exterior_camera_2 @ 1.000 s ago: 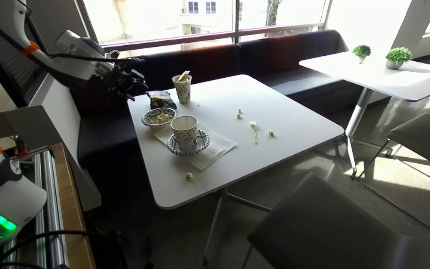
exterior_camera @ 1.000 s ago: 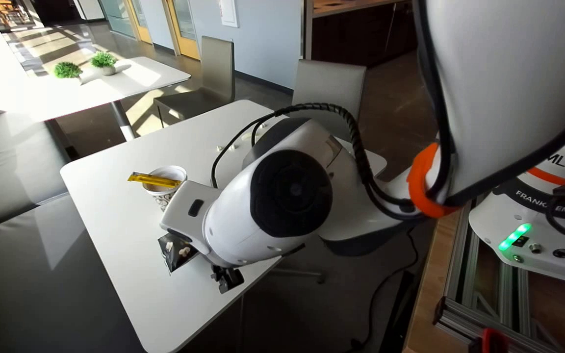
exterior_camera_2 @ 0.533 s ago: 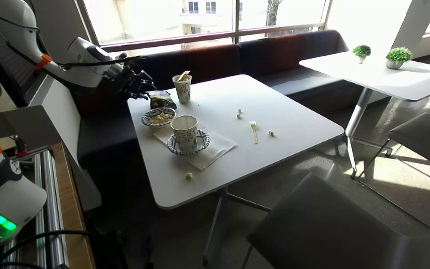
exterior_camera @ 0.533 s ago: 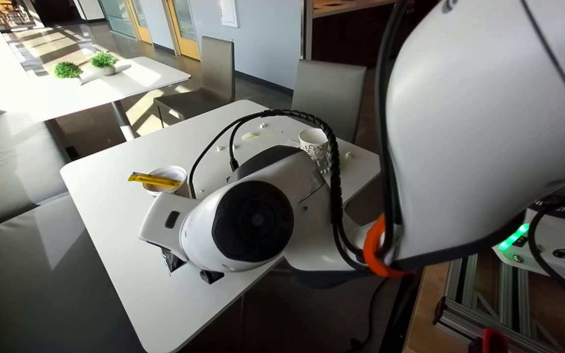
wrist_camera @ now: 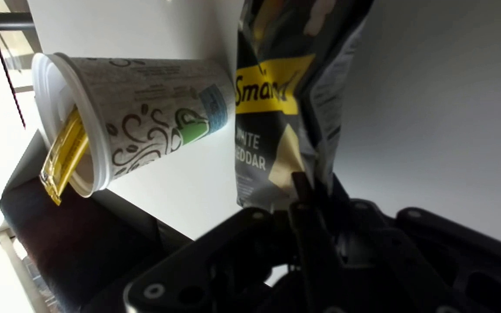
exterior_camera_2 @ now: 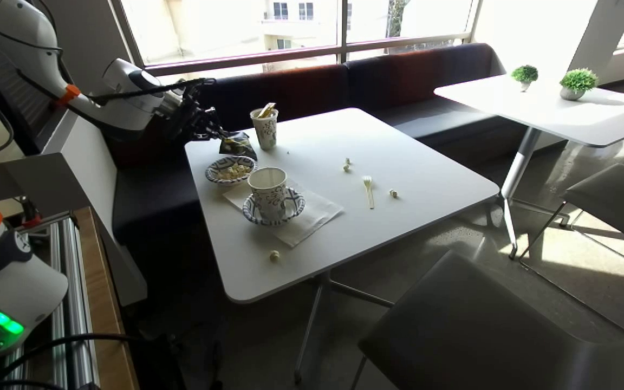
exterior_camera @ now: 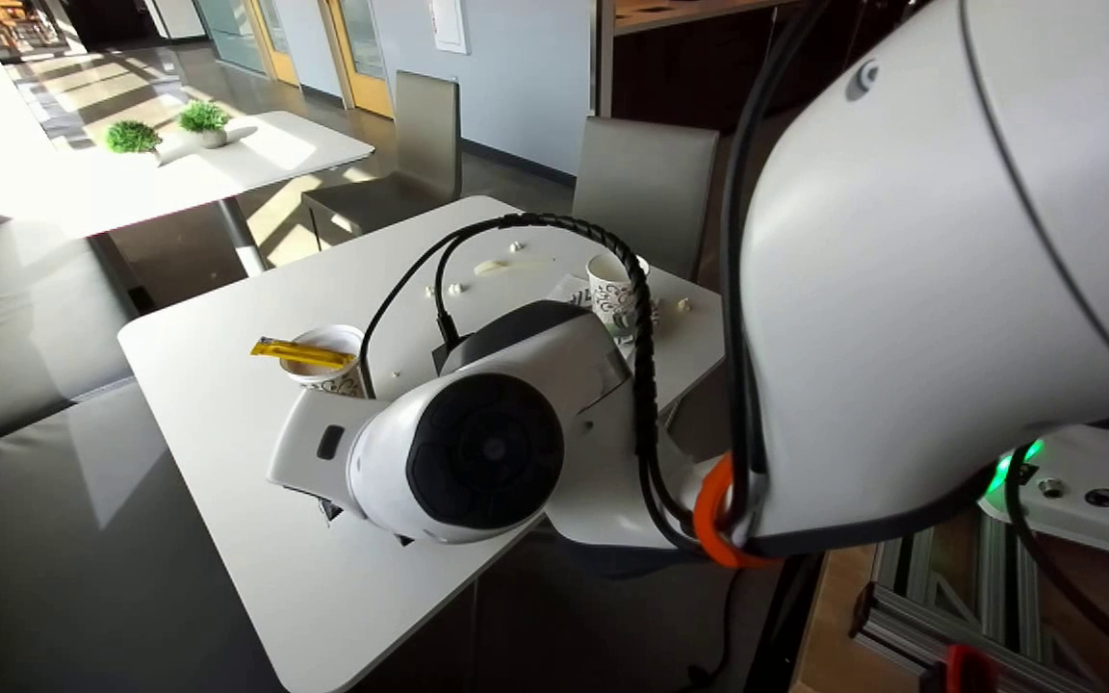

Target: Pour the content in the snack package into the styrofoam cup

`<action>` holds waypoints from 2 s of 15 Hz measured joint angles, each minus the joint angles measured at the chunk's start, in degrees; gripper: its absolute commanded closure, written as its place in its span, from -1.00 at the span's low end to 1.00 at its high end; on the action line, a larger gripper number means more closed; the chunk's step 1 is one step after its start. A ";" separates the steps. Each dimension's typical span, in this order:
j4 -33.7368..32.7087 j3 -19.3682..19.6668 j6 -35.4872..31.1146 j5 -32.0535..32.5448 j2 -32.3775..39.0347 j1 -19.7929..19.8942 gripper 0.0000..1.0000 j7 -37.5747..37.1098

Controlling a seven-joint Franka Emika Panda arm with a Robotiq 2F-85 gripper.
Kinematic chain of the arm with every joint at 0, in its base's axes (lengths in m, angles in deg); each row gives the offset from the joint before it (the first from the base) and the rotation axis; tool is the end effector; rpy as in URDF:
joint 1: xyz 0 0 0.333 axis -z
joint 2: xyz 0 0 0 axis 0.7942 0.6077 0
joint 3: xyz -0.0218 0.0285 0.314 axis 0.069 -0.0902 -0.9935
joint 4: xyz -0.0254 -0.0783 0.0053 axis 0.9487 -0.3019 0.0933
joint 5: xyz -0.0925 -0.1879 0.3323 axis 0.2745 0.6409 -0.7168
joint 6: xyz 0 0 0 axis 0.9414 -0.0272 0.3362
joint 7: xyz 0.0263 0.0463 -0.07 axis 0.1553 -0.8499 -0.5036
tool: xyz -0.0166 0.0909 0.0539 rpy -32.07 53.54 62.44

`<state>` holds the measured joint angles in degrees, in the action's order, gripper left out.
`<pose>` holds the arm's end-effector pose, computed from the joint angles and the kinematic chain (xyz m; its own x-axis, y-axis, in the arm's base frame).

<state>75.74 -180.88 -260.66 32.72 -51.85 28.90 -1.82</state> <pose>0.4100 0.4077 0.1269 0.2321 0.9715 0.0481 0.6767 -0.1968 0.7095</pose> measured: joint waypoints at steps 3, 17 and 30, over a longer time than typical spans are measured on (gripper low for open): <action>0.02 0.20 0.71 -0.02 0.90 -0.04 1.00 1.93; 1.75 20.99 29.05 1.82 19.22 -19.04 1.00 16.59; 3.69 34.87 40.70 12.55 30.64 -18.79 1.00 29.67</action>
<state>79.43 -146.01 -219.96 45.27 -21.21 10.11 27.85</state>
